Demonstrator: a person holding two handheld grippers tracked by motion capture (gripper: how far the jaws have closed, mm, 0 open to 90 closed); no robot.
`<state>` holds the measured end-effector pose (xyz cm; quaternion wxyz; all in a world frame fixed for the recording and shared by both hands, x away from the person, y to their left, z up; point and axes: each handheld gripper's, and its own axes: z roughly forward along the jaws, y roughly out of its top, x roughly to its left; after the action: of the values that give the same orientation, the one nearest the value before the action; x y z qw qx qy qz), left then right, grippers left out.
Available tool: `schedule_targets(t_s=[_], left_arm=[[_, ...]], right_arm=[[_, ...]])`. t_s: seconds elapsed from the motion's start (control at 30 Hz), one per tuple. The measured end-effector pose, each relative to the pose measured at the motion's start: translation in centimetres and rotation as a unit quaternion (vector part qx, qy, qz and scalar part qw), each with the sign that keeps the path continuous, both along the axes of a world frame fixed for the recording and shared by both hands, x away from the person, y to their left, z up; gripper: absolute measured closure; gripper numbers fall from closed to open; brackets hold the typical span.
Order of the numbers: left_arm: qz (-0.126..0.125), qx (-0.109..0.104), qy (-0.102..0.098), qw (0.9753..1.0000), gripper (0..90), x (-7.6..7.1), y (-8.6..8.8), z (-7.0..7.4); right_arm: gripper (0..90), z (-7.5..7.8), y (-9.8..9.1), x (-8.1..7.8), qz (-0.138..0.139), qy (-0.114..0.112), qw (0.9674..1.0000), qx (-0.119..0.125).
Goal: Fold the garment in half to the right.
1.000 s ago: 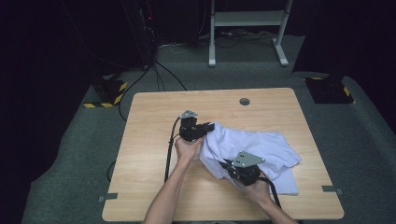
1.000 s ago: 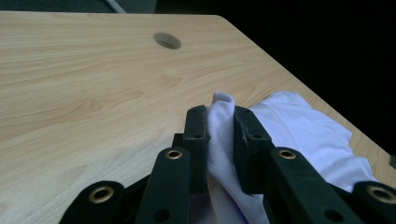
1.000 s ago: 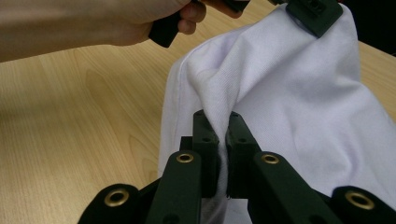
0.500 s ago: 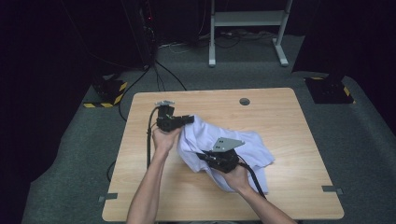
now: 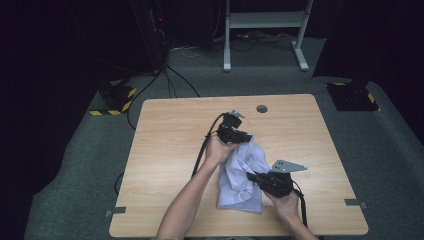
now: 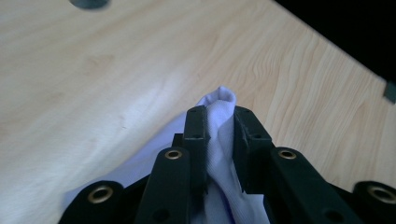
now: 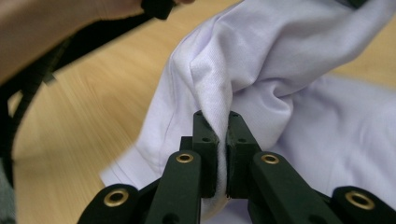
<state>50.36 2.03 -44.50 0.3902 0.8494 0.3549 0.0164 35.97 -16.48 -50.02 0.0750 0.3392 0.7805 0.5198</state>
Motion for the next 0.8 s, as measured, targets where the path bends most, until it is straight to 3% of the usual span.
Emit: schedule_targets(t_s=[0.07,0.23,0.37,0.5,0.57,0.7,0.8], left_arm=[[-0.006,0.015,0.000,0.9999,76.7,0.0,-0.8,-1.0],[-0.020,0.034,-0.013,0.9991,75.8,-0.3,-2.2,-2.7],[-0.027,0.047,-0.016,0.9984,72.5,-0.4,-2.8,-3.9],[-0.029,0.052,-0.017,0.9981,64.6,-0.5,-3.0,-4.4],[-0.028,0.044,-0.020,0.9985,56.9,-0.6,-2.9,-4.1],[-0.010,0.003,-0.037,0.9993,42.8,-1.2,-1.5,-2.9],[0.019,-0.032,-0.059,0.9976,34.8,-1.7,0.4,-1.8]], right_arm=[[85.2,-0.9,-0.1,0.0,-0.002,0.012,0.9998,-0.013],[84.6,-2.3,0.0,0.0,-0.011,0.017,0.9975,-0.068],[81.9,-2.9,0.3,0.0,-0.010,0.012,0.9943,-0.106],[75.0,-3.2,0.5,0.0,-0.013,0.007,0.9919,-0.126],[68.4,-3.2,0.5,0.0,-0.017,0.005,0.9913,-0.131],[49.6,-2.9,-0.1,0.0,-0.024,0.001,0.9921,-0.123],[41.9,-2.9,-0.8,0.0,-0.029,-0.003,0.9914,-0.128]])
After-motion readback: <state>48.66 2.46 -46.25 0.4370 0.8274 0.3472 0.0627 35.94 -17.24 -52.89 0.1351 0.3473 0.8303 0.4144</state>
